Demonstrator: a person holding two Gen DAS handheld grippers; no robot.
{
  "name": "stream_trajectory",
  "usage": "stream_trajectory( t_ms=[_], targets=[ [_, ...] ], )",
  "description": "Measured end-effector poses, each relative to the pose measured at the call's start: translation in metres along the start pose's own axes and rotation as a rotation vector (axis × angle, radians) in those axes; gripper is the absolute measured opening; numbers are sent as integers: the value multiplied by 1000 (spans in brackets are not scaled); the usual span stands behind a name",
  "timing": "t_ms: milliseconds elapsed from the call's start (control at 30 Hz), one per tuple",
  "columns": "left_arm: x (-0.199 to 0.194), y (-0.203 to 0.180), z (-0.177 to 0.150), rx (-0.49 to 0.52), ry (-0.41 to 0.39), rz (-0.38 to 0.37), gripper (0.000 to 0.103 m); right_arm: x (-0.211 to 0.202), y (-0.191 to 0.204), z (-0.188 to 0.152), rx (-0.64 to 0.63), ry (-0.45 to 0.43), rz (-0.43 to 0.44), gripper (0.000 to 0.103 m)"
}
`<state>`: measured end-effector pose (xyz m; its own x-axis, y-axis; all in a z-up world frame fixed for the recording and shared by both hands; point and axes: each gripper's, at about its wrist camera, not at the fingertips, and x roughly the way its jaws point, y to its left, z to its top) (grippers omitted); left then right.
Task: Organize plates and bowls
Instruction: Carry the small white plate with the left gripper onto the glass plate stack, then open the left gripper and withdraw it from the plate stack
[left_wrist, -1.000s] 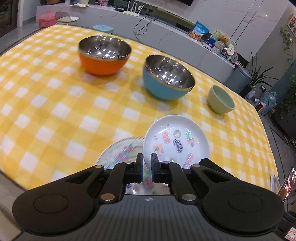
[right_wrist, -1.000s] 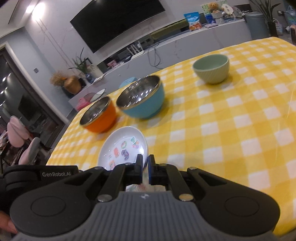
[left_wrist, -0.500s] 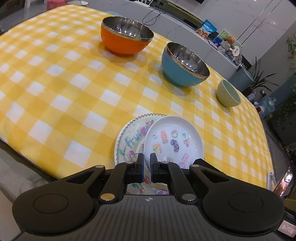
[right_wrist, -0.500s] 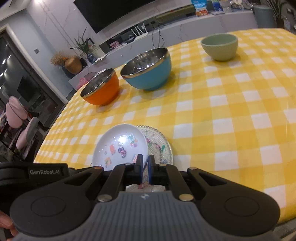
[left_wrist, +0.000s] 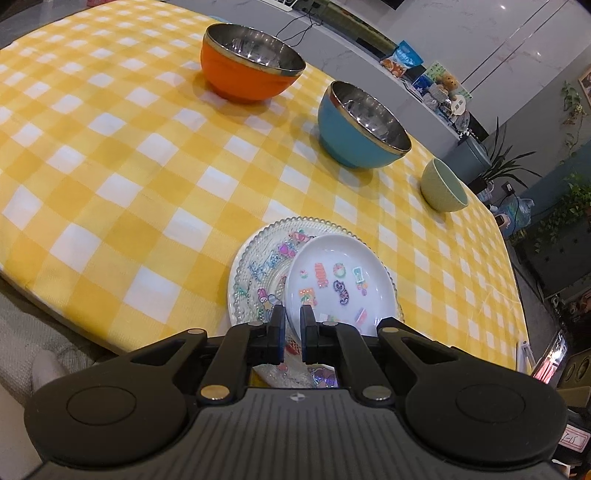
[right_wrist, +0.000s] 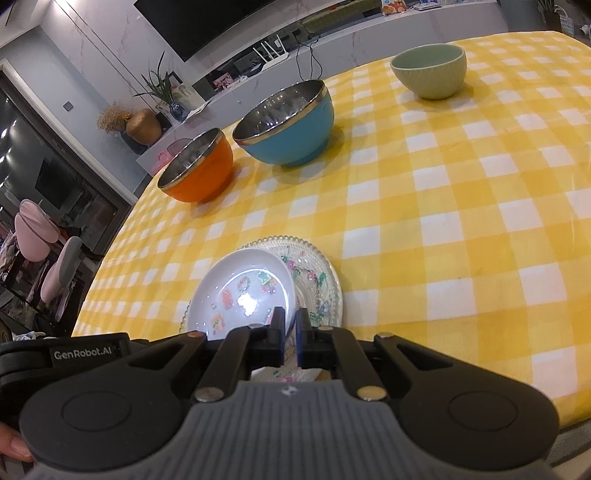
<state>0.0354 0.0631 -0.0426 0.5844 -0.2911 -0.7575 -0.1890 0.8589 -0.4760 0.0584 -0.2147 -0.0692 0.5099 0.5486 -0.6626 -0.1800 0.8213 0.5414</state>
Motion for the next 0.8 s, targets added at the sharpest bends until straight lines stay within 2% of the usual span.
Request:
stream_trajectory(
  t_ms=[167,667,800],
  targets=[
    [0,1,0,-1,-2,-1,11,2,1,-1,-11,10,-7,3],
    [-1,2,-2,-6,-13,23,12,2,0,-1,-2,2,-11,7],
    [-4,3,-1,-18,-33,14,19,1,-1,-1,8,-6,-11,9]
  ],
)
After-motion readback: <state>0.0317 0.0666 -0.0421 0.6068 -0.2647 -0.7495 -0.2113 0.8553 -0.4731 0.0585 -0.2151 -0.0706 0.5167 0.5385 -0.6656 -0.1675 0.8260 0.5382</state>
